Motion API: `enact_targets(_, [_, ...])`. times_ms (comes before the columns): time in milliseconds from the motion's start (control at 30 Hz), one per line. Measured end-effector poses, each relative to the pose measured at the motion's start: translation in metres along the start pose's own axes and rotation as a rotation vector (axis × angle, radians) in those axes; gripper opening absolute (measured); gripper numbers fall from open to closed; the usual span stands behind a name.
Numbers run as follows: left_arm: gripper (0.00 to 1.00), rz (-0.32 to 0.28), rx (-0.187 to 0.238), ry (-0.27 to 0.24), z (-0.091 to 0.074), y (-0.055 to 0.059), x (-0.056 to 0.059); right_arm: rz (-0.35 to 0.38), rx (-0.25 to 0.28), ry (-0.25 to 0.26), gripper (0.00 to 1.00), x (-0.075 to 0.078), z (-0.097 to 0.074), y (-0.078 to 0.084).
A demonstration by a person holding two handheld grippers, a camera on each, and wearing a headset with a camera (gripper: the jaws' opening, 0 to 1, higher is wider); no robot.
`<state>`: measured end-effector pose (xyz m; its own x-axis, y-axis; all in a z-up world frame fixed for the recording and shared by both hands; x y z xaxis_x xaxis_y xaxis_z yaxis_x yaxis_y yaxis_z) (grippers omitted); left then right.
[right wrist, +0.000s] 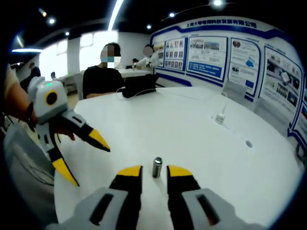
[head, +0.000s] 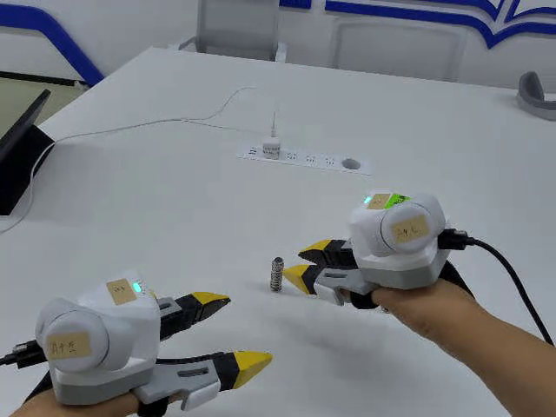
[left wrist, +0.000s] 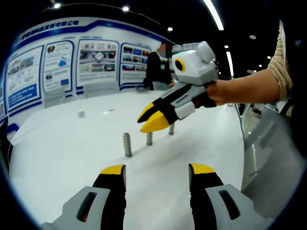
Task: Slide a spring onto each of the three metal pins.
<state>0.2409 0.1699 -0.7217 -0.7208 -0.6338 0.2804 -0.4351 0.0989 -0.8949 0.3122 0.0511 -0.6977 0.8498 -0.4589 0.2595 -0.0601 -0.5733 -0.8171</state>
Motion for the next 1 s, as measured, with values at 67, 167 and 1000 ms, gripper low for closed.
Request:
enact_targets(67, [0.54, 0.001, 0.002, -0.001, 0.000, -0.001, 0.000, 0.004, 0.006, 0.004, 0.21, -0.002, -0.005, 0.001])
enact_targets(167, [0.54, -0.001, 0.001, -0.004, 0.000, -0.001, -0.001, 0.010, 0.016, 0.013, 0.22, -0.003, -0.013, 0.003])
enact_targets(1000, [0.59, 0.009, -0.001, 0.005, 0.002, -0.002, 0.006, 0.041, 0.053, 0.059, 0.28, -0.016, -0.083, 0.033])
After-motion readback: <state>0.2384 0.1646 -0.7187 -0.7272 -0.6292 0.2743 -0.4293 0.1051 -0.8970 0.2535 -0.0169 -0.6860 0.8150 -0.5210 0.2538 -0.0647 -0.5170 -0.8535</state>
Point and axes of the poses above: the centre of the closed fingertips' face, and the gripper's own axes: z roughly forward along the fingers, x roughly to its right, y roughly out of its underside, the point moved 5 cm from there along -z, roughly backward along the fingers, and after that the axes turned 13 degrees about -z, right-handed, at the moved point
